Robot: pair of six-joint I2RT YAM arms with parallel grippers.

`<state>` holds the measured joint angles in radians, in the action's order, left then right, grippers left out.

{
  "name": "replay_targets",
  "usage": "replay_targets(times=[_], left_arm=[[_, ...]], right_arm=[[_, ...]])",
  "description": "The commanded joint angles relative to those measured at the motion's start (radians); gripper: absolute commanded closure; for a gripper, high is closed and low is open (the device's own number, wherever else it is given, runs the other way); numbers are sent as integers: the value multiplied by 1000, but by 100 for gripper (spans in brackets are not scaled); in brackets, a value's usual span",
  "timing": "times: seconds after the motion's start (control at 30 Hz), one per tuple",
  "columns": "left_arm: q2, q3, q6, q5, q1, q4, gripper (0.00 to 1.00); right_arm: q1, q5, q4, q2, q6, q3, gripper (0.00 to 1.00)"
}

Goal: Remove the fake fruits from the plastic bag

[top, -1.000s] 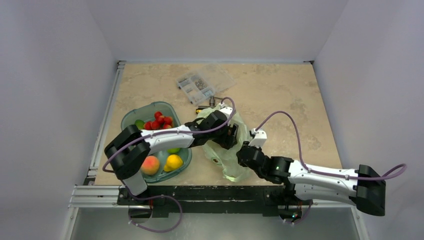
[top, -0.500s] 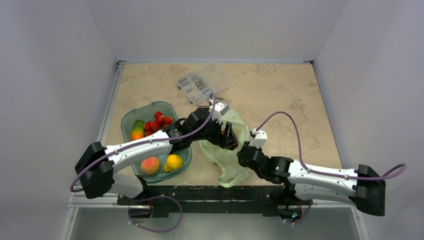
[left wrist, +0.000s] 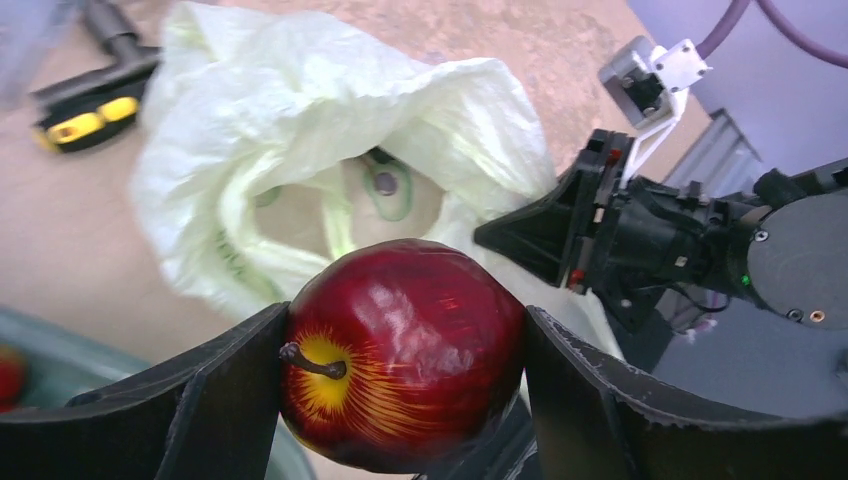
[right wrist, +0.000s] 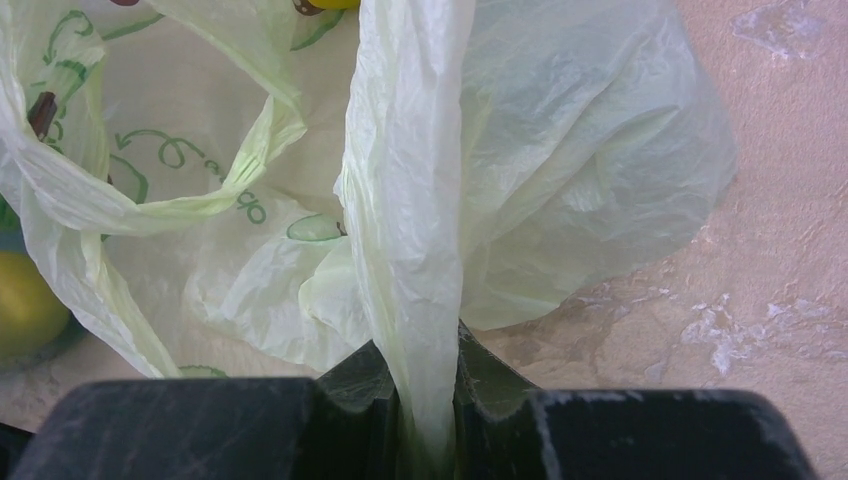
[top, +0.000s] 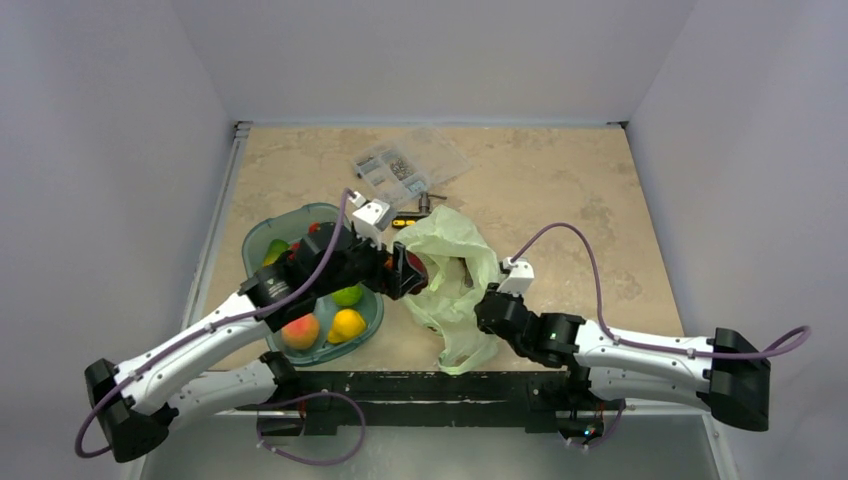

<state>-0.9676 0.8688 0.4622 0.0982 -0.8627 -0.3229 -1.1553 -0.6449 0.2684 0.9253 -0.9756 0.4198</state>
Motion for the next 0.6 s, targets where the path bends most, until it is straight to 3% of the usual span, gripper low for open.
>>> replay_targets(times=[0.0, 0.1, 0.27, 0.4, 0.57], left_arm=[[101, 47, -90, -252, 6, -223, 100], [130, 23, -45, -505, 7, -305, 100], [71, -41, 191, -834, 7, -474, 100], [-19, -70, 451, -936, 7, -605, 100], [-90, -129, 642, -959, 7, -629, 100]], right_arm=[[8, -43, -26, 17, -8, 3, 87], [9, -41, -32, 28, -2, 5, 87], [10, -37, -36, 39, 1, 7, 87], [11, -33, -34, 38, 3, 8, 88], [11, -29, -37, 41, 5, 8, 88]])
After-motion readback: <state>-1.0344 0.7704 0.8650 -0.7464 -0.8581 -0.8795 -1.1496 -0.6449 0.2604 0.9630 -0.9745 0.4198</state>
